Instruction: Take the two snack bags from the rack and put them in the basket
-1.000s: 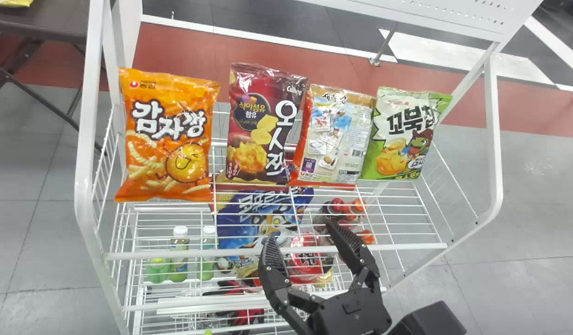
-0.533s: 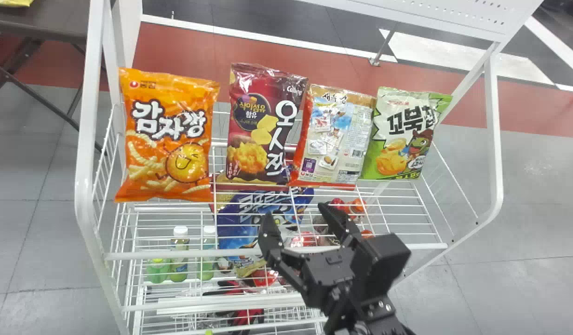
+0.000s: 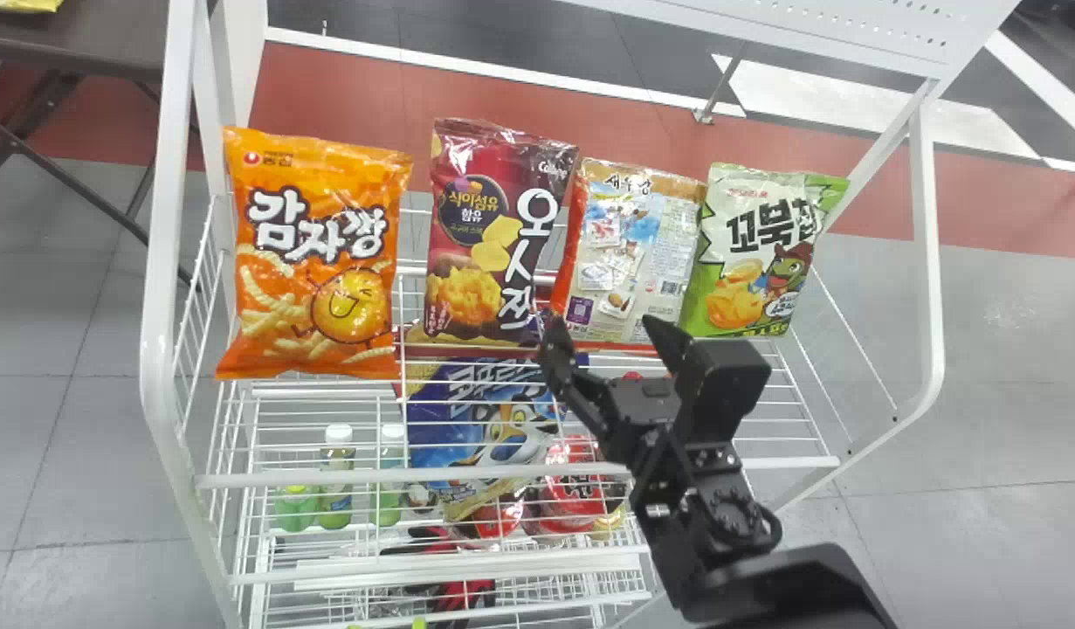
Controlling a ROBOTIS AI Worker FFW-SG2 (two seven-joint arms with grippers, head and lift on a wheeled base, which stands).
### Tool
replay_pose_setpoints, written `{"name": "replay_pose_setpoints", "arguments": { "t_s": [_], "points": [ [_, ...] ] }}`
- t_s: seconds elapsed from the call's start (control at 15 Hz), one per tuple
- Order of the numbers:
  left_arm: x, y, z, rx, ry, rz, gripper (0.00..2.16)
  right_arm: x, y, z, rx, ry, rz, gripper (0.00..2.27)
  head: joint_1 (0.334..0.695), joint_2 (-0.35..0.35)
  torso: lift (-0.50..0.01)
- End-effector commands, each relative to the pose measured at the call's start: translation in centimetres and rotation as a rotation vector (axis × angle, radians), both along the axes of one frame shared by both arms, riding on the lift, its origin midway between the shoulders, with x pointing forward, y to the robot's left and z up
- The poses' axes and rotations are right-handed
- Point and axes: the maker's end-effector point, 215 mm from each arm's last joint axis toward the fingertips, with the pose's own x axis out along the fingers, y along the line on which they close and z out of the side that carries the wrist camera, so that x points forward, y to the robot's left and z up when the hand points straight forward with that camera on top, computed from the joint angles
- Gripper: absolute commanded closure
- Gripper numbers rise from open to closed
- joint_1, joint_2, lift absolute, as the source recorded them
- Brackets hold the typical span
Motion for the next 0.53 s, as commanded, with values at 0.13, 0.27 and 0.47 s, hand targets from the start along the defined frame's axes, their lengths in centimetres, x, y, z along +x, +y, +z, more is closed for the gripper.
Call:
{"name": "replay_pose_setpoints", "arguments": {
  "t_s": [0.13, 0.27, 0.47],
  "points": [
    [-0.1, 0.1, -0.2, 0.003, 0.006, -0.001, 1.57, 3.7, -3.2, -0.9, 0.001, 0.046, -0.055, 0.11, 0.695, -0.35, -0.01],
    [-0.1, 0.1, -0.4, 0.003, 0.012, -0.002, 1.57, 4.6, -4.1, -1.2, 0.001, 0.063, -0.073, 0.11, 0.695, -0.35, -0.01],
    [-0.4, 0.2, -0.3, -0.002, 0.02, 0.0, 1.57, 6.1, -5.3, -1.6, 0.003, 0.078, -0.095, 0.11, 0.695, -0.35, -0.01]
  ]
}}
